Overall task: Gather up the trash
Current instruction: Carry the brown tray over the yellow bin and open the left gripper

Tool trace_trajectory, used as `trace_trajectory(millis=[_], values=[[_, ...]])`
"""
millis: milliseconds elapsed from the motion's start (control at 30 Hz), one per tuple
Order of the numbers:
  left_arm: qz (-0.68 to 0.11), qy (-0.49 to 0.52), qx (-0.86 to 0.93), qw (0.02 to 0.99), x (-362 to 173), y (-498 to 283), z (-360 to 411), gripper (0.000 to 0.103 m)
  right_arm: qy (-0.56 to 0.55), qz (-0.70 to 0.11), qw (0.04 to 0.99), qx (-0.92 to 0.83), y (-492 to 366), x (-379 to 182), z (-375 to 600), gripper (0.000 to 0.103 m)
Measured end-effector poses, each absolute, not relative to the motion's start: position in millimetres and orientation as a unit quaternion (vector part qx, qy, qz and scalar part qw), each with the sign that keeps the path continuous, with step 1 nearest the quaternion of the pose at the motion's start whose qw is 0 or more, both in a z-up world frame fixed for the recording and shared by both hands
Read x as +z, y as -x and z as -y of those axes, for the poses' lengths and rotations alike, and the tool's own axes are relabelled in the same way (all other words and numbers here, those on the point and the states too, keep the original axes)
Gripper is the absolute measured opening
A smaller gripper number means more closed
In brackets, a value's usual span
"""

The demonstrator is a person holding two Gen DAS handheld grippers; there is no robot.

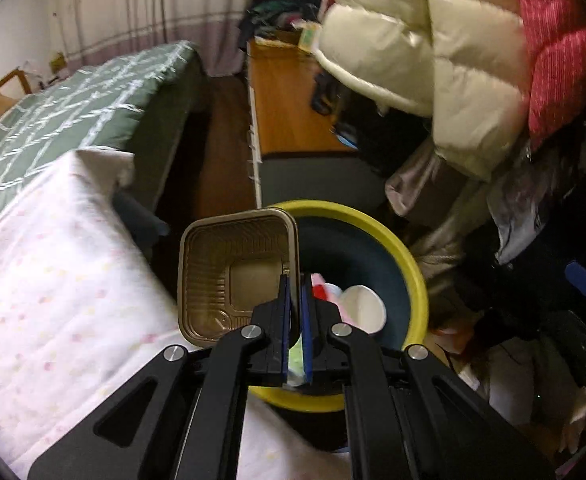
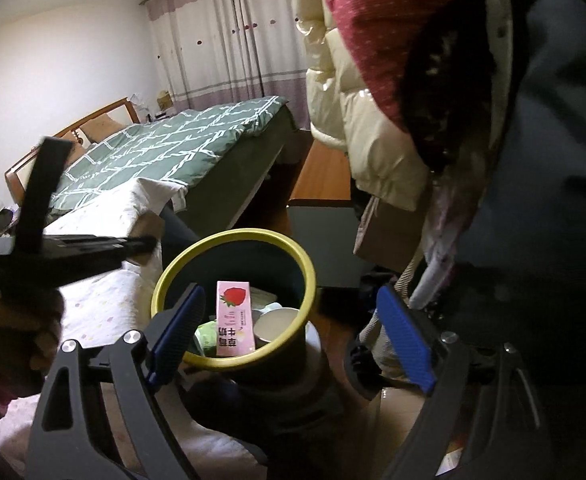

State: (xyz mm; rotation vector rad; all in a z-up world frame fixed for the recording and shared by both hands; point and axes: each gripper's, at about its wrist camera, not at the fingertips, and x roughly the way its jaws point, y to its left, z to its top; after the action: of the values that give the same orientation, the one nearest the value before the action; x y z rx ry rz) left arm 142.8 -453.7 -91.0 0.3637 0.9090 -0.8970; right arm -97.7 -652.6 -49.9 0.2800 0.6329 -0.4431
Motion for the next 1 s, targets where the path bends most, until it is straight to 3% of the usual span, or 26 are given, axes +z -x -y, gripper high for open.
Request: trace_trajectory(millis=[200, 233, 267, 333, 500, 567, 600, 700, 1000], values=[[-0.447, -0.18, -0.422, 0.768, -116.9, -140.3, 477.0, 0.006, -0.145, -0.305, 0.916, -0.217, 104.4, -53.1, 661.1, 0.084], [-0.449, -0.181, -0.419, 0.768, -119.2, -140.2, 479.1, 0.01, -0.147, -0.305, 0.915, -0.217, 105.1, -53.6, 661.9, 0.084], [-0.449, -0.181, -0.416, 0.77, -120.4, -141.8, 478.5, 0.016, -0.147, -0.306, 0.915, -0.217, 105.0, -53.9, 661.9, 0.084], [-0.45, -0.177, -0.412, 0.773, -121.6, -144.6, 478.8, 0.045, -0.146, -0.307, 0.915, -0.217, 104.5, -53.7, 660.7, 0.084], [-0.449, -0.158, -0.405, 0.781, -114.3, -150.7, 464.3, 0.06, -0.142, -0.299, 0.918, -0.218, 109.3, -45.6, 653.9, 0.084], [-0.438, -0.142, -0.404, 0.791, -101.8, -147.1, 447.5, 0.061, -0.137, -0.299, 0.919, -0.218, 109.9, -43.1, 648.7, 0.085], [-0.427, -0.136, -0.402, 0.798, -93.7, -143.8, 437.2, 0.067, -0.131, -0.299, 0.92, -0.216, 109.1, -42.3, 644.6, 0.086], [-0.368, -0.111, -0.384, 0.84, -62.9, -126.1, 387.8, 0.098, -0.117, -0.304, 0.923, -0.204, 104.4, -41.6, 632.5, 0.087], [-0.273, -0.038, -0.217, 0.937, 1.6, -66.2, 186.4, 0.098, -0.08, -0.297, 0.947, -0.097, 67.1, -30.9, 568.5, 0.089]])
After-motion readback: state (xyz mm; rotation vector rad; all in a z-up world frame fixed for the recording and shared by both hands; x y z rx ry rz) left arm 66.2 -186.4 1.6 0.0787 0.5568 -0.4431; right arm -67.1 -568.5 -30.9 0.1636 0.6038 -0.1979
